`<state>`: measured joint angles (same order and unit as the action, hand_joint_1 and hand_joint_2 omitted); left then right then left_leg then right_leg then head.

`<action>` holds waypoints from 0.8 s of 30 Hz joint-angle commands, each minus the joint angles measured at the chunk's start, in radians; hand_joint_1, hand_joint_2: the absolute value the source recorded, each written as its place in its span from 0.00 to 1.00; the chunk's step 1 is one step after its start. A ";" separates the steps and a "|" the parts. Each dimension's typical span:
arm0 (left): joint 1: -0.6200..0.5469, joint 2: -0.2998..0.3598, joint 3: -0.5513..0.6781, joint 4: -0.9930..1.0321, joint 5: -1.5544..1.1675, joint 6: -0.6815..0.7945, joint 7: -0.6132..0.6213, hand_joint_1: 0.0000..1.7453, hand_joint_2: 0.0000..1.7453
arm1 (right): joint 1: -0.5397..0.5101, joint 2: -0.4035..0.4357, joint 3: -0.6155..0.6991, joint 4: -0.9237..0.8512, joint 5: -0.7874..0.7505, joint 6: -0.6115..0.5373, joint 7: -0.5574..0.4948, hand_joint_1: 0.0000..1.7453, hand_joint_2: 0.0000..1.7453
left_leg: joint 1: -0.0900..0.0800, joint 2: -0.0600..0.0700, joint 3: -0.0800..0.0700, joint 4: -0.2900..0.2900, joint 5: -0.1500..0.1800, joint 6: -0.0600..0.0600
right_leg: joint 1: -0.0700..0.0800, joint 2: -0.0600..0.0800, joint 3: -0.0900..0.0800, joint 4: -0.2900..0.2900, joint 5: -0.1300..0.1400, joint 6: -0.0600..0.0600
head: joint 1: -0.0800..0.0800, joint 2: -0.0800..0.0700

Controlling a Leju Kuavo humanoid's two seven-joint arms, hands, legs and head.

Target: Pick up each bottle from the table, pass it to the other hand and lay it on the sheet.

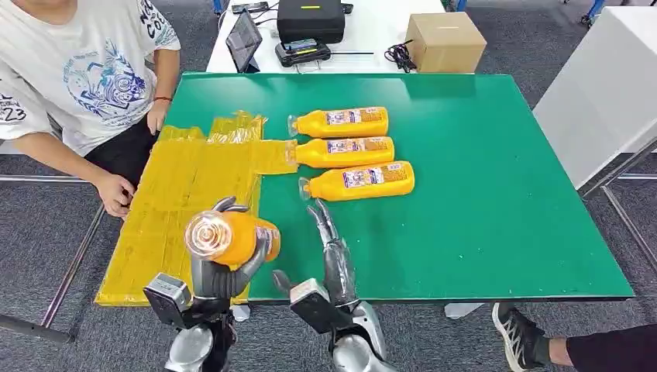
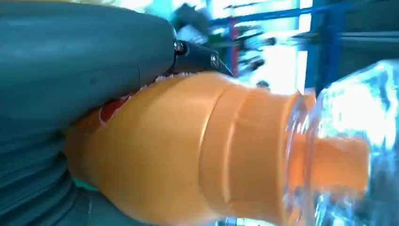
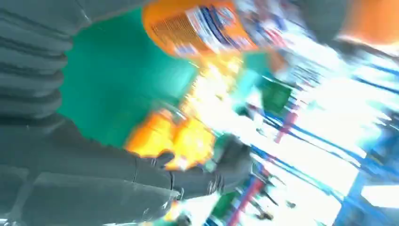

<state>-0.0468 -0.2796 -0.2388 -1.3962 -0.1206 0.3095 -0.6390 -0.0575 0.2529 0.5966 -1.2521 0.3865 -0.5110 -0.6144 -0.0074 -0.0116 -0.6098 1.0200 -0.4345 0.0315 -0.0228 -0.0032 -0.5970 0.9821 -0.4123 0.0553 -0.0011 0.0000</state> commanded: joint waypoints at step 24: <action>-0.412 0.226 0.242 0.579 -1.450 0.389 0.410 1.00 1.00 | -0.011 -0.049 0.055 -0.308 -0.221 0.011 -0.084 0.00 0.00 | 0.002 0.006 0.007 -0.002 0.000 -0.003 | 0.002 0.005 0.006 -0.002 0.001 -0.004 | 0.000 0.000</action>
<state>-0.3051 -0.2205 -0.0368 -1.1805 -1.3163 0.6928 -0.4575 -0.0303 0.2384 0.6229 -1.5468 0.1766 -0.5399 -0.6985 -0.0072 -0.0083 -0.6085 1.0199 -0.4339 0.0314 -0.0227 -0.0020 -0.5961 0.9826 -0.4116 0.0553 -0.0012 0.0000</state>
